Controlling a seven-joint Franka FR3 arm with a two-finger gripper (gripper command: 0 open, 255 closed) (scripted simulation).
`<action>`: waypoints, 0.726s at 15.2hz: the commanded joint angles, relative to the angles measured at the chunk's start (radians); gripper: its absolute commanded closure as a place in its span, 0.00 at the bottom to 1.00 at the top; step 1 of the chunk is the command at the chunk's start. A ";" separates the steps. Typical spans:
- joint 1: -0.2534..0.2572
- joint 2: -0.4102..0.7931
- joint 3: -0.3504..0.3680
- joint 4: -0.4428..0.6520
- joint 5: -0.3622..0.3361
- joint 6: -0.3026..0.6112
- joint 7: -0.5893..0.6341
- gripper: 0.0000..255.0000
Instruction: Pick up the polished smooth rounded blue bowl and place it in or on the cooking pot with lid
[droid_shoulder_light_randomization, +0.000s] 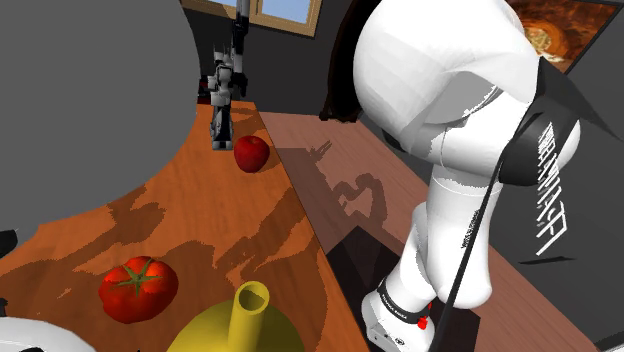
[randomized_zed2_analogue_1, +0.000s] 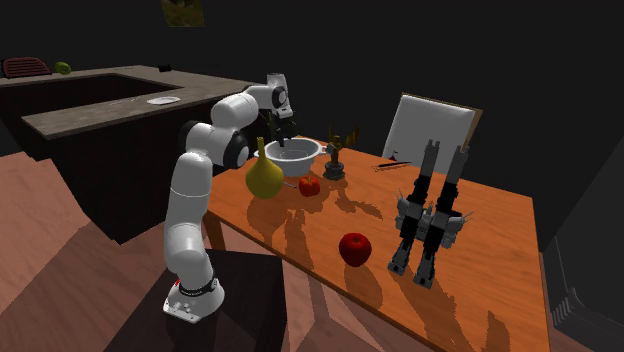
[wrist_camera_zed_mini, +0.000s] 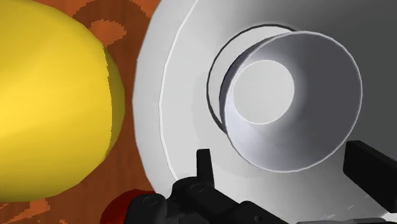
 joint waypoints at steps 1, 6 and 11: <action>0.000 0.000 0.000 0.000 0.000 0.000 0.000 0.00; 0.042 0.018 0.001 0.157 -0.014 -0.139 -0.005 0.00; 0.042 0.018 0.001 0.157 -0.014 -0.139 -0.005 0.00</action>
